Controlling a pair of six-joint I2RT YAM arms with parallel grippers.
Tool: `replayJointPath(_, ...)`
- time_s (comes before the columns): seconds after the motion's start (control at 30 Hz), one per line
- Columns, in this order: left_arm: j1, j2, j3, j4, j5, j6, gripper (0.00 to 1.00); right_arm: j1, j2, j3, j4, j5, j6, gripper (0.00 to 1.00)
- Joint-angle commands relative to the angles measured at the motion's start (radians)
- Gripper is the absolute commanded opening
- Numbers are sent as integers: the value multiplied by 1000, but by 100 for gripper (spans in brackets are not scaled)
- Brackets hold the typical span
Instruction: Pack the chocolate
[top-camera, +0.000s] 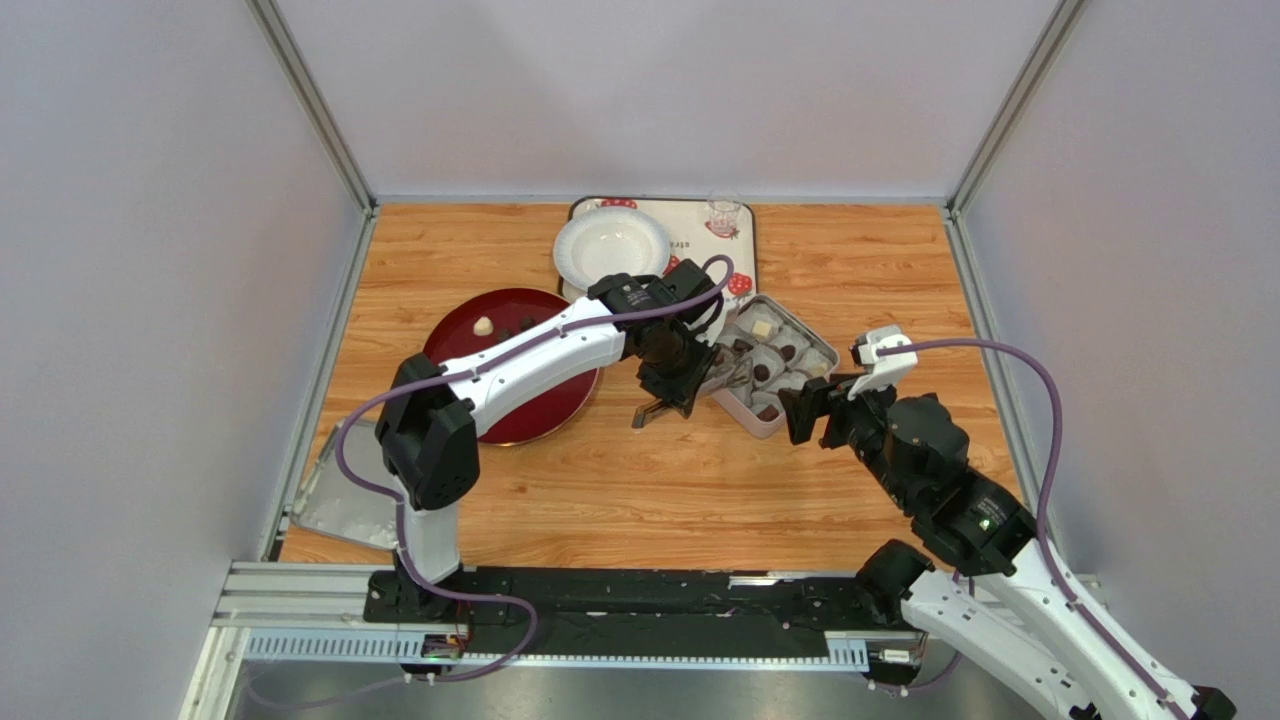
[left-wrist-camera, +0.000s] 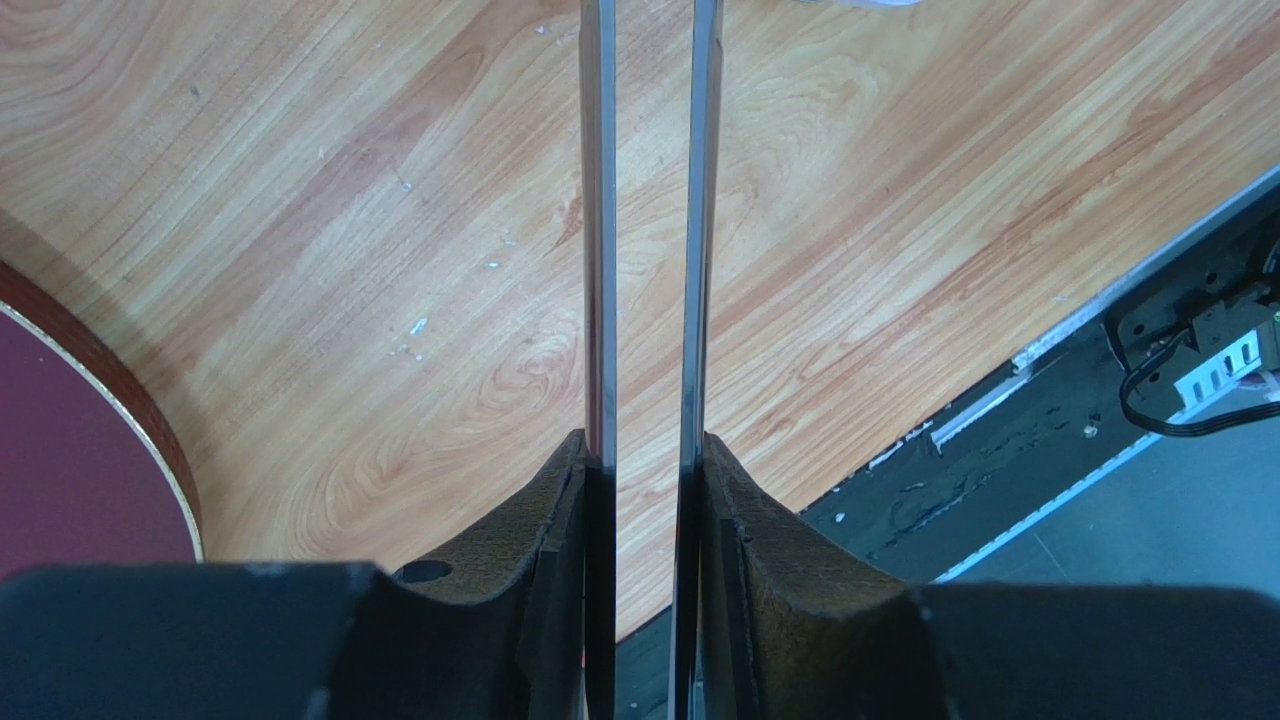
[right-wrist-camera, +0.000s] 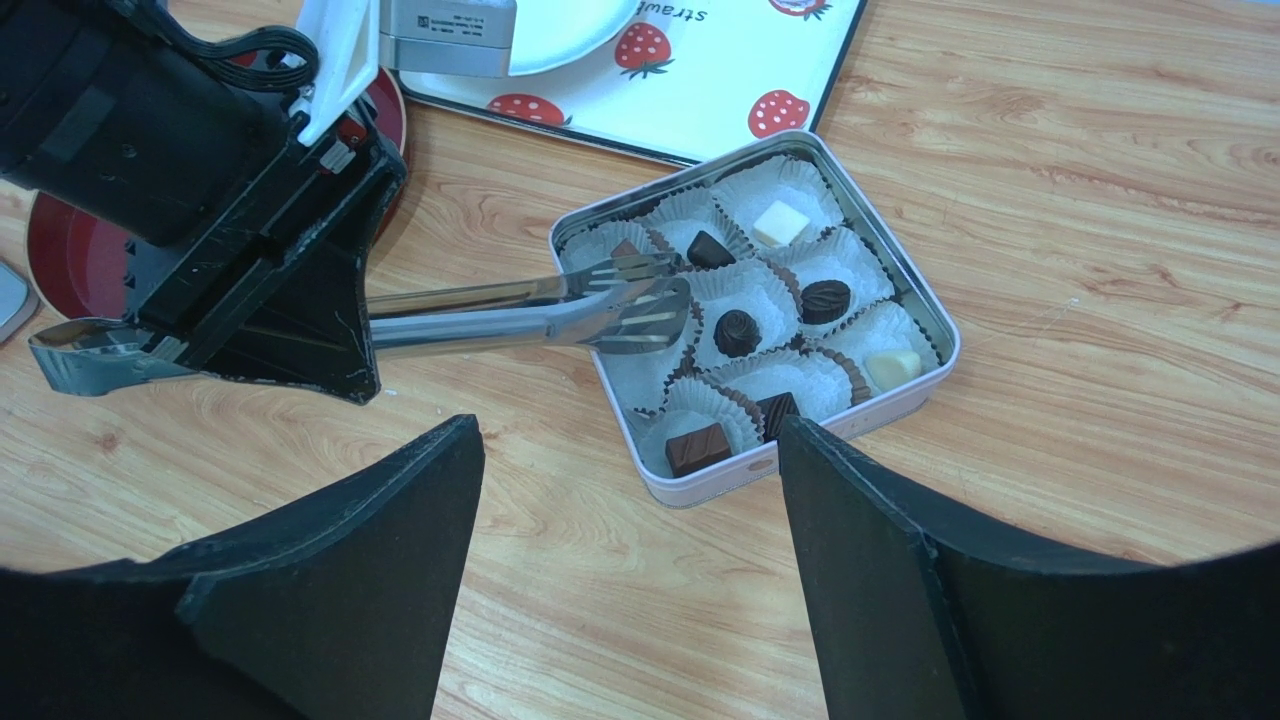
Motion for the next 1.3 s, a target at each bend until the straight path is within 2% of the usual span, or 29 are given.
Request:
replayJointPath(0.0,-10,12,58,21,11,28,34,6,-11,1,42,12,-15,76)
replayJointPath(0.27,-10,9,41,18,2,19,40,6,-14,0,42,13,-18,76)
replayJointPath(0.5,-10,-11,43,23,-15,8,40,6,-17,0,42,10,-15,77)
replayJointPath(0.73,-10,-104,2,112,-93,-27,37,6,-18,1,42,13,-20,77)
replayJointPath(1.0,-10,-279,-179,233,-236,-111,35,5,-17,13,26,29,-24,77)
replayJointPath(1.27,1,-441,-442,359,-354,-351,34,5,-14,20,20,26,-20,76)
